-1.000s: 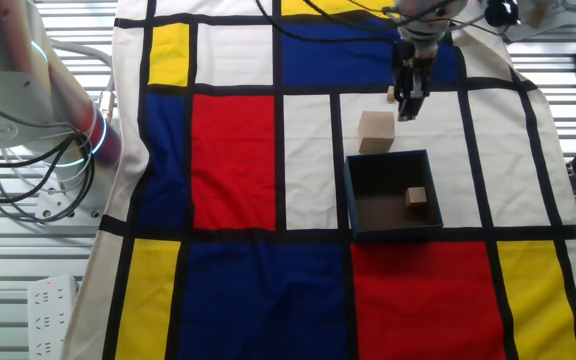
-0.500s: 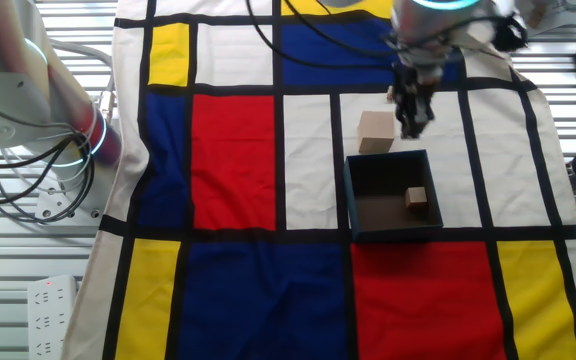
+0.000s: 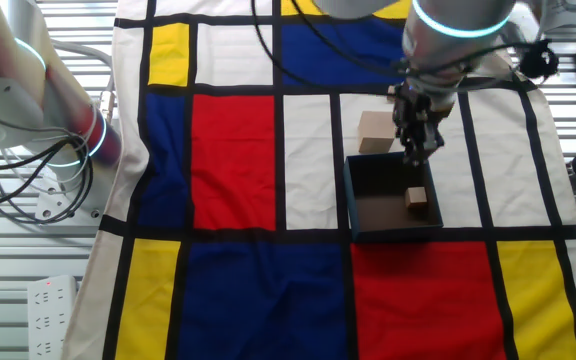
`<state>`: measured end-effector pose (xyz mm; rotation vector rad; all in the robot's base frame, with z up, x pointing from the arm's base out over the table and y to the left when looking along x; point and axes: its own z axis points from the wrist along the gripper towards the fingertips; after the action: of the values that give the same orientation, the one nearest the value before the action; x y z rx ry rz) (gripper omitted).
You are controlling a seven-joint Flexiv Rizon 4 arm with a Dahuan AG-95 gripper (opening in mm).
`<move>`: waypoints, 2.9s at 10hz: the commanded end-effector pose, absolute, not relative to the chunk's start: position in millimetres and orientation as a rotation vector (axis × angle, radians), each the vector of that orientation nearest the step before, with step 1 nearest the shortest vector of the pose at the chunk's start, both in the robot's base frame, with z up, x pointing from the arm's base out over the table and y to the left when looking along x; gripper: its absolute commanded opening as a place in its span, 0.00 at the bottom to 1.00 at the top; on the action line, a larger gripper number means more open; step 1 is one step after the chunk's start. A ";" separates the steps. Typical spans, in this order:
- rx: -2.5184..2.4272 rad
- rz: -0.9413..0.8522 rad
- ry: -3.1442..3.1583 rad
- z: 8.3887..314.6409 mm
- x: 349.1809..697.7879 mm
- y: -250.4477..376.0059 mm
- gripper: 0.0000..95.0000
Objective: Take everything out of the gift box
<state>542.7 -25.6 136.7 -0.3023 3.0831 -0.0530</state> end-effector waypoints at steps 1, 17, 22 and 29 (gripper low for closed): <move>-0.345 -0.039 3.076 129.2 531.7 -29.8 0.40; -0.476 -0.012 3.096 121.2 506.7 -43.2 0.40; -0.497 -0.056 3.008 133.7 512.9 -40.9 0.40; -0.486 -0.090 2.976 138.3 513.2 -45.4 0.40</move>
<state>512.4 -45.9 139.0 -0.4927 2.9708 -0.0958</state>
